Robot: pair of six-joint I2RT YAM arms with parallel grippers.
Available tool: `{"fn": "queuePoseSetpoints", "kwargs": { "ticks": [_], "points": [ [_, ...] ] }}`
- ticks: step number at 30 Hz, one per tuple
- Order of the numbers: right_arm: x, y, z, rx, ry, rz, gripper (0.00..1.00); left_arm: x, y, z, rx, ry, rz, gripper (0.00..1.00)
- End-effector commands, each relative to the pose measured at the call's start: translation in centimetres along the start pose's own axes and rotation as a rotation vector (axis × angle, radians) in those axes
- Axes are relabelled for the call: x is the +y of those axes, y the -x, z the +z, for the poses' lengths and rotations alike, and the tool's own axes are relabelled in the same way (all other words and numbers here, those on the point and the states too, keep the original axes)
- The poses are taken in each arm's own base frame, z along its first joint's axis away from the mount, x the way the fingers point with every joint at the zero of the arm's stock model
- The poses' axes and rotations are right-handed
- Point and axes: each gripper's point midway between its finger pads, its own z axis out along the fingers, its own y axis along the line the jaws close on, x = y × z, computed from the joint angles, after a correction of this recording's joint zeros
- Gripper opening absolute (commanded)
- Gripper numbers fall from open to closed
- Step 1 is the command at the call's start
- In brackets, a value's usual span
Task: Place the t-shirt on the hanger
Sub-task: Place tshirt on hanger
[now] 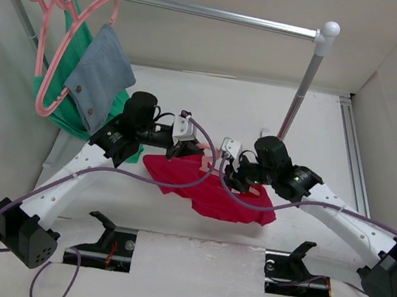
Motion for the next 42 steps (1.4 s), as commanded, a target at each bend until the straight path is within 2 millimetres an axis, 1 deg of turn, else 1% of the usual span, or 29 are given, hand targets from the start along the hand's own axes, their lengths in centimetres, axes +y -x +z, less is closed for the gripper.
{"fn": "queuePoseSetpoints", "kwargs": {
  "ticks": [1,3,5,6,7,8,9,10,11,12,13,14,16,17,18,20,21,22,23,24,27,28,29,31,32,34,36,40,42],
  "points": [
    [-0.1,4.5,-0.2,-0.132,0.008,-0.079,0.00,0.7,3.1,-0.3,-0.069,0.032,0.044,0.00],
    [0.2,3.8,0.1,-0.119,0.023,-0.071,0.00,0.5,3.7,-0.4,-0.085,0.026,0.060,0.00],
    [0.2,3.8,0.1,-0.119,0.024,-0.071,0.02,0.3,3.3,-0.4,-0.072,0.020,0.052,0.00],
    [0.0,3.8,0.1,-0.117,0.015,-0.070,0.15,0.2,3.1,-0.4,-0.067,0.018,0.044,0.00],
    [0.1,3.8,0.1,-0.117,0.015,-0.061,0.34,0.4,2.9,-0.5,-0.058,0.025,0.050,0.00],
    [-0.4,3.7,-0.1,-0.117,0.003,-0.041,0.69,0.5,2.4,-0.4,-0.047,0.035,0.043,0.00],
    [-0.6,3.6,-0.1,-0.113,-0.010,-0.040,0.84,0.3,2.3,-0.6,-0.039,0.032,0.056,0.00],
    [-1.5,4.3,-1.1,-0.137,-0.052,-0.018,0.92,0.3,2.3,-0.6,-0.039,0.032,0.065,0.00],
    [-1.9,4.6,-1.6,-0.147,-0.074,-0.020,1.00,0.2,1.6,-0.6,-0.022,0.034,0.046,0.00],
    [-2.6,4.9,-2.2,-0.163,-0.117,-0.006,1.00,0.0,1.1,-0.5,-0.011,0.028,0.040,0.00],
    [-3.6,5.5,-3.2,-0.183,-0.165,0.010,1.00,0.1,1.2,-0.7,-0.011,0.039,0.047,0.00],
    [-4.1,6.7,-4.8,-0.226,-0.214,0.034,1.00,0.0,0.9,-0.7,-0.006,0.036,0.040,0.00],
    [-5.3,7.1,-6.6,-0.229,-0.321,0.079,1.00,-0.1,0.5,-0.8,0.003,0.042,0.043,0.00],
    [-5.6,7.5,-8.3,-0.240,-0.371,0.115,1.00,-0.1,0.5,-0.8,0.003,0.042,0.043,0.00],
    [-5.8,7.5,-9.1,-0.240,-0.409,0.138,1.00,-0.3,0.4,-0.8,0.008,0.039,0.036,0.00],
    [-6.8,6.3,-10.7,-0.209,-0.520,0.205,1.00,-0.3,0.2,-0.9,0.013,0.047,0.036,0.00],
    [-6.4,4.8,-11.4,-0.171,-0.549,0.273,0.98,-0.3,0.2,-0.9,0.013,0.047,0.036,0.00],
    [-6.4,3.2,-11.5,-0.130,-0.577,0.321,0.95,-0.3,0.2,-0.9,0.013,0.047,0.036,0.00],
    [-6.1,0.4,-11.8,-0.068,-0.634,0.419,0.91,-0.3,0.2,-1.0,0.011,0.060,0.035,0.00],
    [-6.1,-1.0,-12.1,-0.033,-0.659,0.428,0.88,-0.2,0.3,-1.0,0.006,0.063,0.027,0.00],
    [-5.3,-3.8,-12.6,-0.045,-0.740,0.623,0.77,0.5,0.7,-1.1,-0.007,0.118,-0.016,0.00],
    [-4.8,-4.3,-12.8,-0.108,-0.752,0.709,0.75,0.7,1.0,-1.3,-0.015,0.135,-0.018,0.00],
    [-4.7,-4.2,-13.0,-0.158,-0.764,0.752,0.75,0.8,0.5,-1.3,-0.002,0.151,-0.036,0.00],
    [-4.7,-3.7,-13.0,-0.289,-0.771,0.820,0.75,1.2,0.6,-1.4,-0.002,0.172,-0.038,0.00],
    [-4.7,-3.3,-12.7,-0.345,-0.766,0.879,0.76,1.3,0.1,-1.4,0.007,0.178,-0.045,0.00],
    [-4.9,-3.1,-12.6,-0.381,-0.783,0.904,0.83,1.7,0.2,-1.4,0.008,0.199,-0.048,0.00],
    [-5.5,-4.1,-11.5,-0.323,-0.818,0.915,0.90,1.8,0.1,-1.5,0.011,0.209,-0.049,0.00],
    [-6.7,-2.3,-10.0,-0.331,-0.800,0.868,0.91,2.1,0.6,-1.5,-0.005,0.216,-0.040,0.00],
    [-7.3,-2.5,-9.0,-0.311,-0.813,0.870,0.91,2.0,0.6,-1.5,-0.010,0.218,-0.035,0.00]
  ]
}}
